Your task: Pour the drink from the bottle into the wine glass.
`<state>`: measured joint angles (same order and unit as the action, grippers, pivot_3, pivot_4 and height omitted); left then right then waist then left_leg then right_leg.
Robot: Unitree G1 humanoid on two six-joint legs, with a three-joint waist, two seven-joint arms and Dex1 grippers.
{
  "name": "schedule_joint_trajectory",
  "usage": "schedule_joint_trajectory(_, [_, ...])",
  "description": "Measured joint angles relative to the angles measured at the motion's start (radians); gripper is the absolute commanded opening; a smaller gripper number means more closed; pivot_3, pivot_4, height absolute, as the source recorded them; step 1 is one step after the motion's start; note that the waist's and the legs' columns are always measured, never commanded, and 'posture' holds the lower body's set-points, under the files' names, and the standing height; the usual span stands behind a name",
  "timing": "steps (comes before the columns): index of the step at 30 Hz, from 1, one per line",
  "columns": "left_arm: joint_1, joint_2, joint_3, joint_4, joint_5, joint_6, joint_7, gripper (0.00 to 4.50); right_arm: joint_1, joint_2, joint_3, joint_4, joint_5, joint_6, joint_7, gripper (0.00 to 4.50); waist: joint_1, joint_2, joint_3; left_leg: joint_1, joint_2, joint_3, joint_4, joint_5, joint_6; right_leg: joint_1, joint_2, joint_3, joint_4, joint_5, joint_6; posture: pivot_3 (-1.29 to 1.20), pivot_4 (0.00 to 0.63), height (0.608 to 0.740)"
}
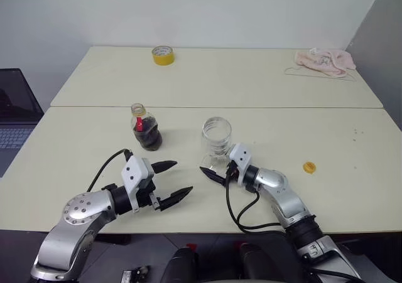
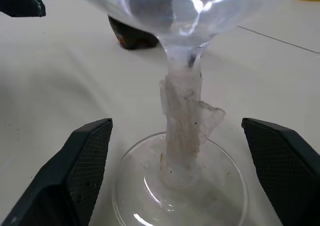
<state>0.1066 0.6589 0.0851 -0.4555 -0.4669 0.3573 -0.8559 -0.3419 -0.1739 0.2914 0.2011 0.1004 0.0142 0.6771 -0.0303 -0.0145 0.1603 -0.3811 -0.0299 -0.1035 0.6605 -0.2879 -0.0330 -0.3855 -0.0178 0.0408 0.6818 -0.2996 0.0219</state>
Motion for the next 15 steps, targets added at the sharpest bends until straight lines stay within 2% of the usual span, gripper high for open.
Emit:
schedule_joint_trajectory(8, [-0.003,-0.021,-0.004,0.000,0.009,0.009,0.042,4.50,0.104,-0.086,-0.022,-0.189,0.024,0.100,0.023,4.46,0.000,0.000,0.000,0.000,0.000,0.000,0.000,0.000,0.000,0.000,0.000,0.000,0.000,0.000,0.000,0.00,0.150,0.740])
schedule_joint_trajectory(15, [0.021,-0.048,-0.005,-0.009,0.003,0.027,0.072,4.50,0.245,-0.236,-0.110,-0.487,0.137,0.265,0.061,4.46,0.002,0.000,0.000,0.000,0.000,-0.001,0.000,0.000,0.000,0.001,0.000,-0.001,0.000,0.000,0.000,0.00,0.150,0.740])
